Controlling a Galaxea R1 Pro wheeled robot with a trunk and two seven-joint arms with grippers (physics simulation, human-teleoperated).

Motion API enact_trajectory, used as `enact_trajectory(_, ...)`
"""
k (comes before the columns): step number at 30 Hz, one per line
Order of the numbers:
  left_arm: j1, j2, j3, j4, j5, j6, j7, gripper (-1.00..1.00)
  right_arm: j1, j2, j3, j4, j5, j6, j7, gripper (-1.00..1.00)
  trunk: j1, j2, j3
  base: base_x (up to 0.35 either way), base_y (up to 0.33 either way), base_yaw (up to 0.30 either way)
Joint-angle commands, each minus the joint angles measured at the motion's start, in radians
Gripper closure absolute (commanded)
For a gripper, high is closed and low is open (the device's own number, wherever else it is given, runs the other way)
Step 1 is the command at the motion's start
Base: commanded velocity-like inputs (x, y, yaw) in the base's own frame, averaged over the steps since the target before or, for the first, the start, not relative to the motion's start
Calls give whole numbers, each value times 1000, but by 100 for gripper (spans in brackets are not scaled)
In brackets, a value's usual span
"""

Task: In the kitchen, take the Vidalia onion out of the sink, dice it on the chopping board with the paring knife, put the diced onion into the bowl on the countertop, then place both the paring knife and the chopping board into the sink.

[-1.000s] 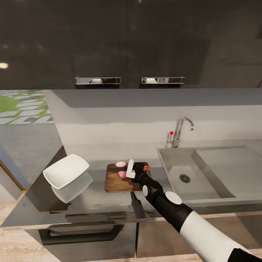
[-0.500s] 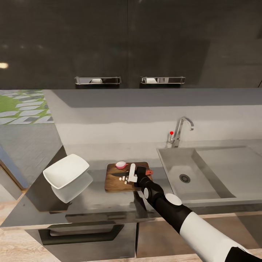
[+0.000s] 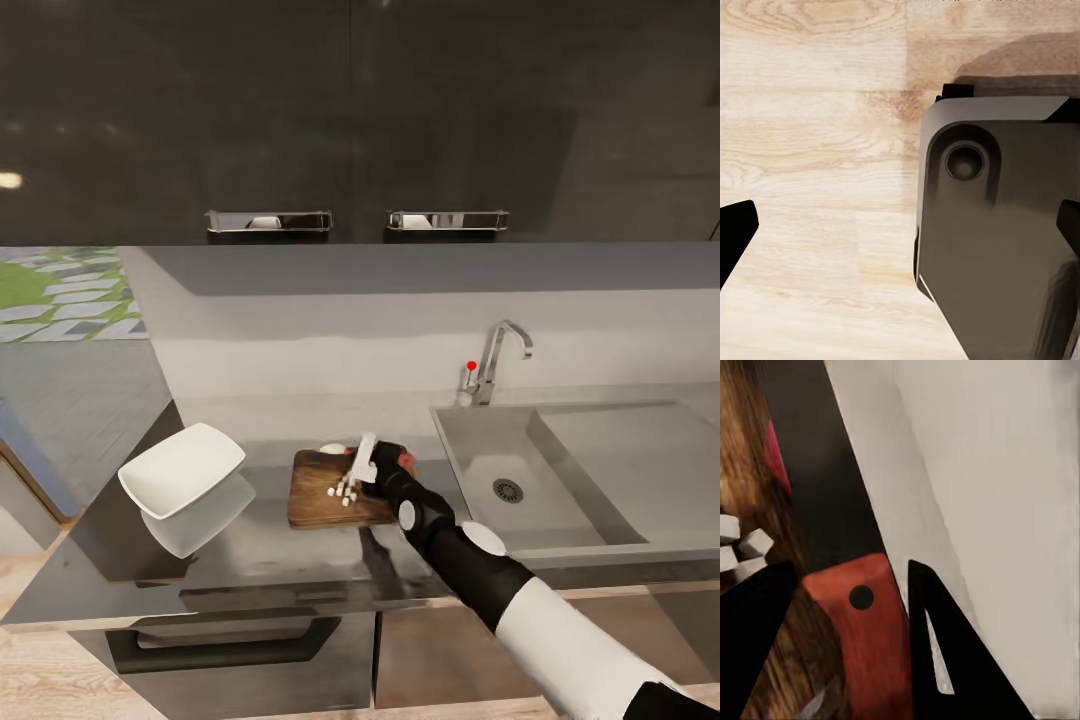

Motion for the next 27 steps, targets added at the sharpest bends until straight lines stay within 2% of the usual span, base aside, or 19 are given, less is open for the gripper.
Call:
enact_trajectory(1,-1,-1,-8,3,7,-1,1,-100,-1,-2,-64,-41,-19,4,8,100,0,-1,-2,0,0,0)
enact_trajectory(3,-1,-1,-8,2,7,-1,1,-100,-1,-4,-192,-114,-54,3,13,100,0,-1,-2,0,0,0)
enact_trajectory(6,-1,-1,-8,2,7,-1,1,-100,-1,-6,-305,-189,-71,3,53,100,0,-1,-2,0,0,0)
enact_trajectory(8,-1,-1,-8,2,7,-1,1,-100,-1,-8,-419,-246,-83,4,111,100,0,-1,-2,0,0,0)
enact_trajectory(10,-1,-1,-8,2,7,0,1,-100,-1,-9,-493,-264,-85,1,147,100,0,-1,-2,0,0,0)
enact_trajectory(11,-1,-1,-8,2,7,0,1,-100,-1,-9,-513,-269,-84,1,157,100,0,-1,-2,0,0,0)
enact_trajectory(16,-1,-1,-8,2,7,0,1,-100,-1,-9,-529,-270,-68,1,164,100,0,-1,-2,0,0,0)
enact_trajectory(18,-1,-1,-8,2,7,0,1,-100,-1,-5,-527,-264,-48,1,161,100,0,-1,-2,38,3,0)
enact_trajectory(21,-1,-1,-8,2,7,0,1,-100,-1,2,-510,-237,10,0,154,100,0,-1,-2,141,91,0)
enact_trajectory(23,-1,-1,-8,2,7,0,1,-100,-1,8,-467,-205,40,0,122,100,0,-1,-2,175,151,0)
enact_trajectory(27,-1,-1,-8,2,7,0,1,-100,-1,32,-304,-75,56,0,-114,100,0,-1,-2,61,74,0)
